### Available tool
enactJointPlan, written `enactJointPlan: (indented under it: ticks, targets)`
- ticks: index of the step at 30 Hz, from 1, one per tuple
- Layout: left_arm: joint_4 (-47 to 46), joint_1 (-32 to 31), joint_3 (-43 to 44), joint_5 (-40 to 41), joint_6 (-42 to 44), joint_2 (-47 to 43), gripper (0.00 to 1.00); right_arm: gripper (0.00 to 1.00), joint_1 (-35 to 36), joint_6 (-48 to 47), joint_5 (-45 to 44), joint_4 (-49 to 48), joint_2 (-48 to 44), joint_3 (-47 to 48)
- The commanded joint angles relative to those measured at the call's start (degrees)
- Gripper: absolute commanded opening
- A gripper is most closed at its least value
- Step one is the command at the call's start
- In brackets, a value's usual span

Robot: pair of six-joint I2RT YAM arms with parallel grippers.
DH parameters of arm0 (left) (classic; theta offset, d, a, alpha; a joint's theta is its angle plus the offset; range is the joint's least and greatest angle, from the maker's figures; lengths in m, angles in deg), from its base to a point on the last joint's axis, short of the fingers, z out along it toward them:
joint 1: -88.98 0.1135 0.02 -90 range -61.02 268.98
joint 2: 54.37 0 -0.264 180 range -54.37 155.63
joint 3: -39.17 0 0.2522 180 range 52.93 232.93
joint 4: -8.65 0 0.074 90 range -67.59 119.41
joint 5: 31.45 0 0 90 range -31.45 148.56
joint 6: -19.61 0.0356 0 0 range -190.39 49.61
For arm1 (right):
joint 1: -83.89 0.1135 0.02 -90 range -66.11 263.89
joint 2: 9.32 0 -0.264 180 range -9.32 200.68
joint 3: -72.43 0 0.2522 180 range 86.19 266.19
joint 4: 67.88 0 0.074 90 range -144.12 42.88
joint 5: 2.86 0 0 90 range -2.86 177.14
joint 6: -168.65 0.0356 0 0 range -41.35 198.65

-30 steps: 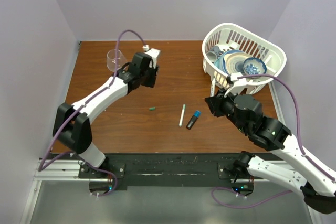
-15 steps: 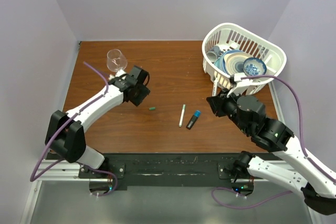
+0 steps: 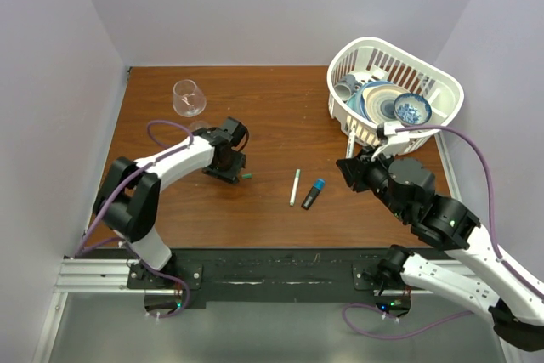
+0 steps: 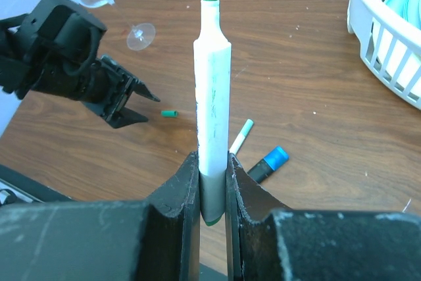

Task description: Insert the pens into the pen caps

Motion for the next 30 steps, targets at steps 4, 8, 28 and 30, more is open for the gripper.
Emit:
enactJointPlan:
  ticks: [4, 8, 28, 30]
  targets:
    - [-2.1, -0.1, 3.5, -2.1, -3.6, 3.7, 0.51, 0.00, 0.2, 0.1, -2.1, 0.1, -0.7, -0.8]
    - [-2.1, 0.0, 4.3, -3.1, -4.1, 6.4, 0.51, 0.00, 0.2, -0.3, -2.0, -1.0, -0.1, -1.2]
    - [5.0, -0.5, 9.1, -0.2, -3.1, 13.1, 0.29, 0.00, 0.2, -0.2, -2.6, -2.2, 0.1, -2.1]
    - [5.4, -0.5, 8.8, 0.4, -2.9, 12.5, 0.27, 0.00, 0.2, -0.1, -2.4, -2.3, 0.2, -2.2]
